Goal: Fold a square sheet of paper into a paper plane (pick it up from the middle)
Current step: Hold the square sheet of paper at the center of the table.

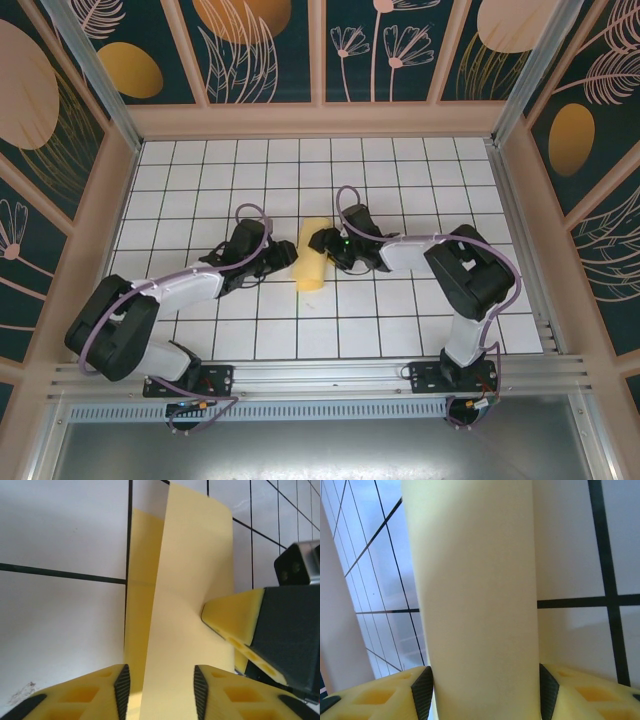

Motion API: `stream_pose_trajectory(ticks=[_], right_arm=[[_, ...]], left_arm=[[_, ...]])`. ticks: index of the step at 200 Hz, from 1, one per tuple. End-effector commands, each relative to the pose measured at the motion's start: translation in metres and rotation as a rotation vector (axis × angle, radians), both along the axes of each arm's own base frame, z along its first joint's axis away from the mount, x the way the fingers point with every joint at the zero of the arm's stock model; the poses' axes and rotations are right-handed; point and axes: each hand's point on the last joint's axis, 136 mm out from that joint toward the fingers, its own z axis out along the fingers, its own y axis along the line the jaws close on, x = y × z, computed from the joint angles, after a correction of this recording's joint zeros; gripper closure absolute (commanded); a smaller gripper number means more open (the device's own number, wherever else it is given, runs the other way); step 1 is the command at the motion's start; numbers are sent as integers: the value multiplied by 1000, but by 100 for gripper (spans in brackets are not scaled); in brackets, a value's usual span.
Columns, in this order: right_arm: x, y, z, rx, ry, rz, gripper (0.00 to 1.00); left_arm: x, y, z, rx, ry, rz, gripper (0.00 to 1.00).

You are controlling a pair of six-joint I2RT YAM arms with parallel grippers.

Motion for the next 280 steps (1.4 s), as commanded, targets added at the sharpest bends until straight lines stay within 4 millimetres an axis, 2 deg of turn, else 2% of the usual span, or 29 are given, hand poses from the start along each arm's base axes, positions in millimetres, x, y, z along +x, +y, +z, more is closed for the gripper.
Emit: stream_pose_trajectory(ticks=[1,20,39,77,111,163,229,280], right_arm=[[-2,-4,-1,-68,-3,19,41],[-3,-3,-2,-68,1,21,41],[-2,-1,0,-65,-4,27,40],[-4,0,-2,-63,1,36,39],[-5,0,-1,-62,-2,44,39],[-5,1,-2,-58,1,51,39],[-13,-4,1,-41,37,-64,40],[-14,-5,5,-55,24,-82,43]], left_arm=[[0,-12,4,-52,-17,-47,65],[0,-15,6,-64,-21,-54,66],[0,-11,-4,-28,7,-42,65],[1,-9,-16,2,37,-38,54],[2,-19,-15,-27,38,-78,50],[0,-31,-21,-70,62,-122,56],[-1,-26,-23,-43,63,-115,60],[-2,-28,-23,-48,66,-126,64]])
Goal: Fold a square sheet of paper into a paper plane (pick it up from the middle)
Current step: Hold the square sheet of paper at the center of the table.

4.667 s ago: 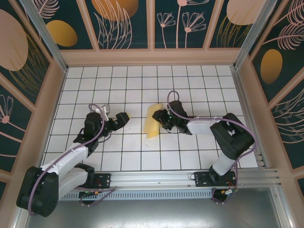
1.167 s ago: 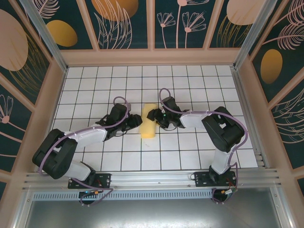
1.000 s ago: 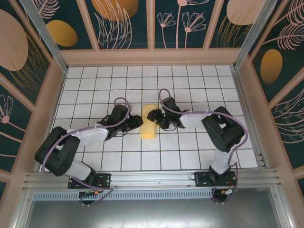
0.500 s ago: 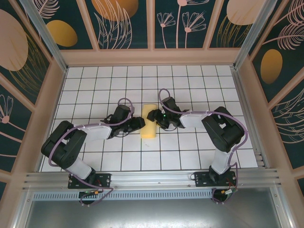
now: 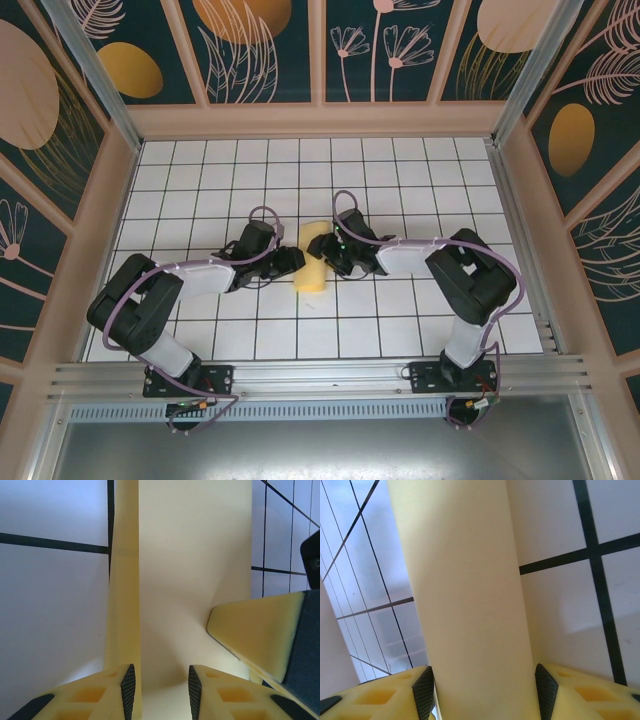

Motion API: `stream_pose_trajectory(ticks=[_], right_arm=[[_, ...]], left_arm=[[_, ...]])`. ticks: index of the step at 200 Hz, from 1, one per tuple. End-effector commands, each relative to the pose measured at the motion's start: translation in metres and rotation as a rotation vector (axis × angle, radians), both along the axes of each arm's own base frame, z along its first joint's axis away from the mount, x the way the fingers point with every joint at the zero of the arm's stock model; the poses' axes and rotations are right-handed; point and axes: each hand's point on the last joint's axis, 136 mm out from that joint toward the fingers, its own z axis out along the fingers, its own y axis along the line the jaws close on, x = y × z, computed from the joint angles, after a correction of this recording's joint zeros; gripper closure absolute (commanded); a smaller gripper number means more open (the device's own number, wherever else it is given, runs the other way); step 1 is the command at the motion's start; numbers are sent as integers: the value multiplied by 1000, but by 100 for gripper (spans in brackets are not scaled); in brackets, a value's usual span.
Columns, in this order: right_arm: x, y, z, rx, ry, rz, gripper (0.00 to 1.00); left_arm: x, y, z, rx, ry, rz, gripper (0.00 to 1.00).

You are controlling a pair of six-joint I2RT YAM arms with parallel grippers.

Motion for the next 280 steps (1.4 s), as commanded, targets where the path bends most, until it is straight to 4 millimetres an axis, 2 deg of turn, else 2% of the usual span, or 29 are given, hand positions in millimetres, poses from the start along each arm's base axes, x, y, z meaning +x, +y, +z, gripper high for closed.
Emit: stream_pose_trajectory(ticks=[1,36,109,161,199,248,280], right_arm=[[3,-5,10,4,-21,-38,43],[1,-3,11,17,-15,-29,43],[0,-2,10,21,-13,-13,43],[0,-2,9,24,-11,-9,43],[0,-1,9,26,-13,-6,43],[0,-1,9,28,-13,-4,43],[-1,0,8,31,-9,0,43]], left_arm=[[4,-6,7,-15,-27,-21,64],[3,-6,8,-19,-29,-24,64],[1,-13,10,-52,-24,-53,55],[0,-16,10,-82,-18,-60,57],[3,-8,9,-57,-18,-27,59],[3,-3,12,-108,-19,-11,45],[0,-10,15,-218,5,-51,45]])
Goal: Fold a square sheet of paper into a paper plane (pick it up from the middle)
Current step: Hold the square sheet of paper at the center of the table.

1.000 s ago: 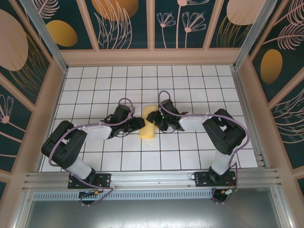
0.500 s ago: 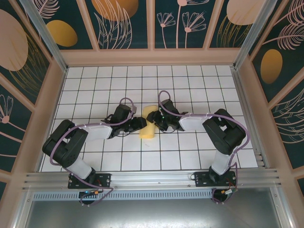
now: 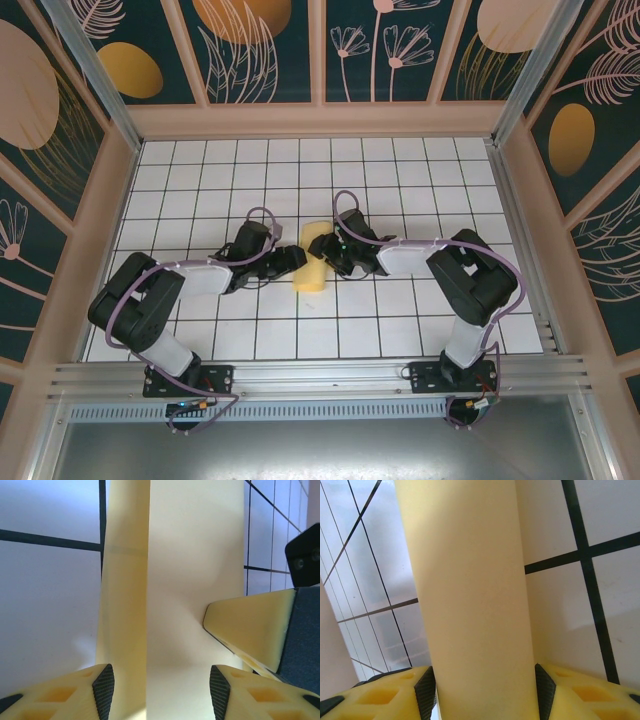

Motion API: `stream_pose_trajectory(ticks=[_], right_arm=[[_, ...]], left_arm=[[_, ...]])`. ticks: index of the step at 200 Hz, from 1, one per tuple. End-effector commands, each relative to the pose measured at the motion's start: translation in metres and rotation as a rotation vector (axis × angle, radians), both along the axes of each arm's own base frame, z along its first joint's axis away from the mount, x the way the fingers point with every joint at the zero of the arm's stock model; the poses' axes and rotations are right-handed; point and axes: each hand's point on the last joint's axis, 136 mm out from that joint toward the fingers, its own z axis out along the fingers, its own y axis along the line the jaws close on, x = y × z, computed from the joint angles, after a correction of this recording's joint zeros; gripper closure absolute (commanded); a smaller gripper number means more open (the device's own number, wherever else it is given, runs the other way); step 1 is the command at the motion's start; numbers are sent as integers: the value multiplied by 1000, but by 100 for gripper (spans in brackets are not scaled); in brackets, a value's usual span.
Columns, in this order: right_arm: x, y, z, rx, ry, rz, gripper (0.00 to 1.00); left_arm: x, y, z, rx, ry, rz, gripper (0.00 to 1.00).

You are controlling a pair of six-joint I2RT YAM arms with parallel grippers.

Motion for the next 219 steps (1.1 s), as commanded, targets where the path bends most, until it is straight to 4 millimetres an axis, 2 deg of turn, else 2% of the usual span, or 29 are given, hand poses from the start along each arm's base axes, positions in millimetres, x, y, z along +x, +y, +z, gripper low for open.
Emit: stream_pose_trajectory(ticks=[1,30,85,101,112,137,219], right_arm=[[-1,2,8,30,-11,9,43],[0,1,7,28,-10,5,43],[0,1,9,30,-14,7,43],[0,1,8,28,-13,6,43],[0,1,9,29,-16,7,43],[0,1,9,30,-18,9,45],[1,2,9,34,-16,10,45]], left_arm=[[0,-10,13,-120,-9,-41,46],[-1,-16,14,-161,0,-65,50],[-1,-12,4,-134,22,-53,57],[0,-10,3,-112,21,-41,56],[1,-7,2,-96,19,-32,51],[2,-4,0,-81,25,-14,46],[-4,-14,-3,-137,54,-64,50]])
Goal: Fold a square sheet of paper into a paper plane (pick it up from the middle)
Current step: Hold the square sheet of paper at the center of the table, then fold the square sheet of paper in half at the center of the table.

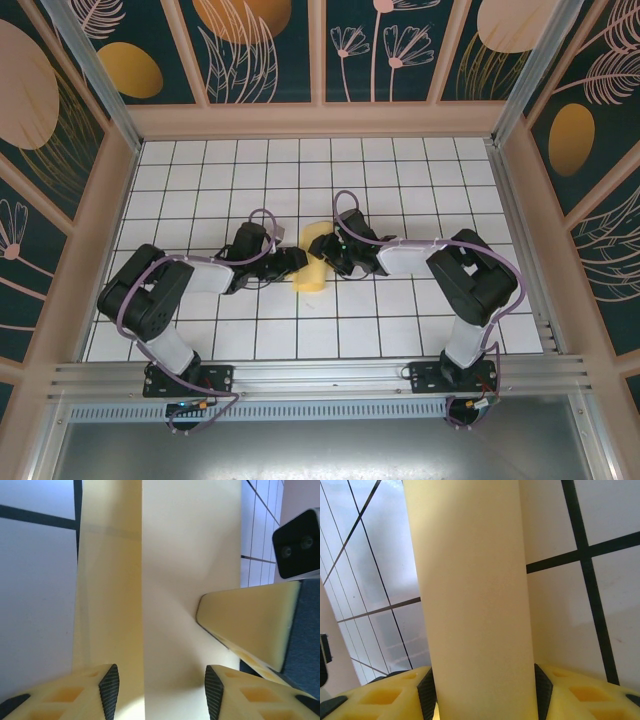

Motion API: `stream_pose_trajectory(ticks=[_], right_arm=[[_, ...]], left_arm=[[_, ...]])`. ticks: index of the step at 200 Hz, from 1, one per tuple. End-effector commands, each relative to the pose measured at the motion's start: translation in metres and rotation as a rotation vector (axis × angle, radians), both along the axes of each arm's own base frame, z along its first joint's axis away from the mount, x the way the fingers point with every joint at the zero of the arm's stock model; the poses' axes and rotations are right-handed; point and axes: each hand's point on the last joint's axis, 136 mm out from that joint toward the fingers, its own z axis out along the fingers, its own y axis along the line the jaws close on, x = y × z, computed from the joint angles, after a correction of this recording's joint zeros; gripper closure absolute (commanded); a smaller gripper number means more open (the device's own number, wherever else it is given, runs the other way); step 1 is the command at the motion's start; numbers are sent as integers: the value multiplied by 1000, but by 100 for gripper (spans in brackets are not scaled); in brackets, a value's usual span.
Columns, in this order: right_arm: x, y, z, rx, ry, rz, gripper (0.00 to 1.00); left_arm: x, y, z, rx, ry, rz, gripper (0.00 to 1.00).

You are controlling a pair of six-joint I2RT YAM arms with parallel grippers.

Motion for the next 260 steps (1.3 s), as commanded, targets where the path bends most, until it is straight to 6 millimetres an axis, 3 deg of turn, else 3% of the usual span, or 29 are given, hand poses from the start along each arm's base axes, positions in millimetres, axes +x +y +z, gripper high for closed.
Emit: stream_pose_trajectory(ticks=[1,54,91,175,206,225,242,260], right_arm=[[1,2,9,33,-18,9,45],[2,1,10,31,-19,11,44],[5,-4,14,22,-33,9,43],[16,-21,48,-3,-129,34,28],[23,-34,58,-41,-226,40,29],[22,-39,47,-100,-174,76,36],[17,-30,37,-81,-117,134,43],[12,-20,31,-64,-102,163,44]], left_arm=[[2,-3,3,-32,-6,-15,50],[4,-5,9,-50,-23,-18,65],[7,6,7,28,-37,26,74],[9,14,6,85,-52,37,88],[9,15,6,91,-54,40,88],[9,15,6,92,-54,40,88],[8,15,6,90,-52,38,88],[8,15,5,89,-47,36,88]])
